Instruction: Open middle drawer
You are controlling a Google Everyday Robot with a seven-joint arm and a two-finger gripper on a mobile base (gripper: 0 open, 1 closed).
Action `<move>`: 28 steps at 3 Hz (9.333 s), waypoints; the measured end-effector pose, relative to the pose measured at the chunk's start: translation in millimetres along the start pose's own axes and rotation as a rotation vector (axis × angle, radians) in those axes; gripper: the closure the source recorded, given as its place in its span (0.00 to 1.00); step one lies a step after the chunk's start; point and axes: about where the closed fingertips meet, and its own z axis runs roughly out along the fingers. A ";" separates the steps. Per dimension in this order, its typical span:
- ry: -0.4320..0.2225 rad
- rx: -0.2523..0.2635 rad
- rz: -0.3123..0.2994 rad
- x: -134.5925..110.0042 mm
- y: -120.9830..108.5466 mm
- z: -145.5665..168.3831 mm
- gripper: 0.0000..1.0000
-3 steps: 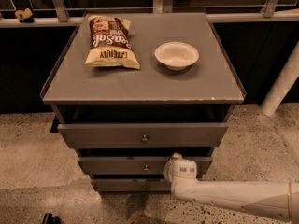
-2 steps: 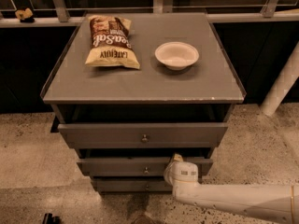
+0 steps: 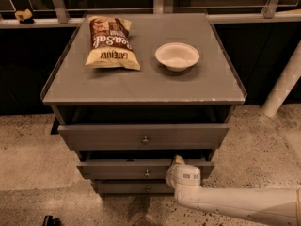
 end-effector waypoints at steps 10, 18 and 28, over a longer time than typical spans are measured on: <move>0.006 -0.041 -0.053 19.4 22.5 -30.2 1.00; -0.007 -0.058 -0.052 21.7 26.7 -56.4 0.00; 0.080 0.099 -0.097 8.8 -9.0 -98.1 1.00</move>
Offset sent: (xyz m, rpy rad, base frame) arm -0.3080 -0.0469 -0.0761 -0.0341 0.2247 0.0681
